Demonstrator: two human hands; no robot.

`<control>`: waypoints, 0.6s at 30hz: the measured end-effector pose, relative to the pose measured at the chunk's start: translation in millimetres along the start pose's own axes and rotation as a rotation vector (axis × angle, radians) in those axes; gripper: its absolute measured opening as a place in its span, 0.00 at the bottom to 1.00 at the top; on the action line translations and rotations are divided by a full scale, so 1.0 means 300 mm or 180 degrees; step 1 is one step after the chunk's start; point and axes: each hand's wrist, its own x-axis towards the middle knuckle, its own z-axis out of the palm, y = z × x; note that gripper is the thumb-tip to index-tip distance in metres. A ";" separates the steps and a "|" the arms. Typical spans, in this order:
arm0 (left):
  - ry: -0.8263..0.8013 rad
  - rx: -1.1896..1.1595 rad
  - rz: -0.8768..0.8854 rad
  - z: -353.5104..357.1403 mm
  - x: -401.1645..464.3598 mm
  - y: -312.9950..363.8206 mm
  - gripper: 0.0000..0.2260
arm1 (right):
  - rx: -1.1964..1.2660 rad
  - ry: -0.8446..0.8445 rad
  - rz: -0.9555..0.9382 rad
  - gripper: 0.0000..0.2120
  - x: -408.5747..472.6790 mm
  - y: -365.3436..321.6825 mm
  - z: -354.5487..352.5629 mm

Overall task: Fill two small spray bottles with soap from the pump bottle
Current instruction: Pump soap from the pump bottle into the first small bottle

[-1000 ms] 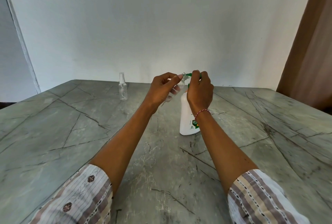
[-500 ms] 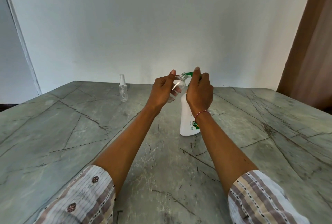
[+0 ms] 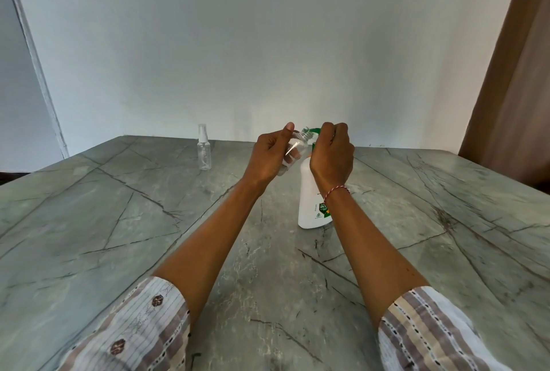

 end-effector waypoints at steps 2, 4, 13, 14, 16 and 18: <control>0.0032 -0.0052 -0.0008 0.003 0.001 0.001 0.17 | -0.0043 -0.0016 0.0016 0.11 0.003 -0.001 0.002; 0.0052 -0.0129 -0.0022 0.003 0.005 0.003 0.17 | -0.0177 -0.0061 0.0046 0.15 0.004 -0.005 0.006; 0.0023 -0.0179 -0.0010 0.006 0.004 0.012 0.18 | -0.0148 0.0008 0.0008 0.17 0.001 -0.009 0.007; 0.0020 -0.0168 -0.0006 0.007 0.001 0.012 0.18 | -0.0144 0.0019 0.0021 0.15 0.001 -0.009 0.005; 0.0007 -0.0139 0.0012 0.010 -0.004 0.010 0.17 | -0.0157 0.0024 0.0043 0.12 0.001 -0.009 0.002; -0.0001 -0.0086 0.0012 0.013 -0.007 0.007 0.17 | -0.0142 0.0023 0.0052 0.11 0.003 -0.008 0.001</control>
